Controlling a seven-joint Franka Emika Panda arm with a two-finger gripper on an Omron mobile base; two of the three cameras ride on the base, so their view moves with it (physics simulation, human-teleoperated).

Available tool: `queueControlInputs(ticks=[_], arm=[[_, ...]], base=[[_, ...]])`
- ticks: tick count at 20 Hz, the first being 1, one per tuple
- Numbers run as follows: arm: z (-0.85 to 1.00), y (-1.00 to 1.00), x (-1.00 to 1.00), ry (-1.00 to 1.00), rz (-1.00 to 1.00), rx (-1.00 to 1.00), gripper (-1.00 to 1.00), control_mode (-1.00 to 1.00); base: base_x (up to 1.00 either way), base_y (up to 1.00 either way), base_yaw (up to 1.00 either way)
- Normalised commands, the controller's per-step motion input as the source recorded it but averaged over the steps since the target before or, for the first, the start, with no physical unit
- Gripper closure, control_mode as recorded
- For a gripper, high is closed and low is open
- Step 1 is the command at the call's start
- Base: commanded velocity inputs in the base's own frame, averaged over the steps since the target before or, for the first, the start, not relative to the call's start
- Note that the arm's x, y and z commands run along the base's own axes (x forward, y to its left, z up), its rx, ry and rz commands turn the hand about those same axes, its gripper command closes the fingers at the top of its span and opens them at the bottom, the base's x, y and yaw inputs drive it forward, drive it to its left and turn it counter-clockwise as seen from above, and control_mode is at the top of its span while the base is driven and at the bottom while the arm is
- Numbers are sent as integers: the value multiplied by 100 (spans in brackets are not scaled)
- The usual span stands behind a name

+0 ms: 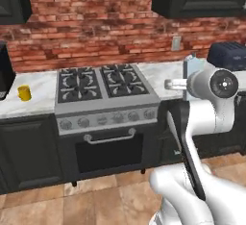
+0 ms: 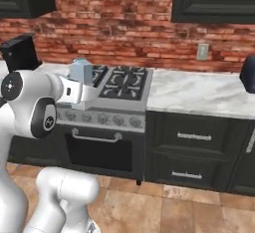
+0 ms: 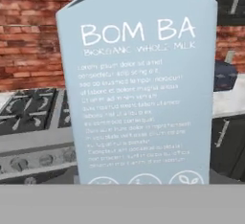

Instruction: Take a sugar cube from the saucer and place it inside the coffee. Then, grab milk from the fridge and place it next to the coffee on the counter to sweeten the coffee.

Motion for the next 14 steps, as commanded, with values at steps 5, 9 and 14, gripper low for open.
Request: queueControlInputs(ticks=[5,9,14], arm=[[0,0,0,0,0,0,100,100],[0,0,0,0,0,0,100,100],[0,0,0,0,0,0,100,100]], base=[[16,100,48],[88,100,10],[100,100,-14]])
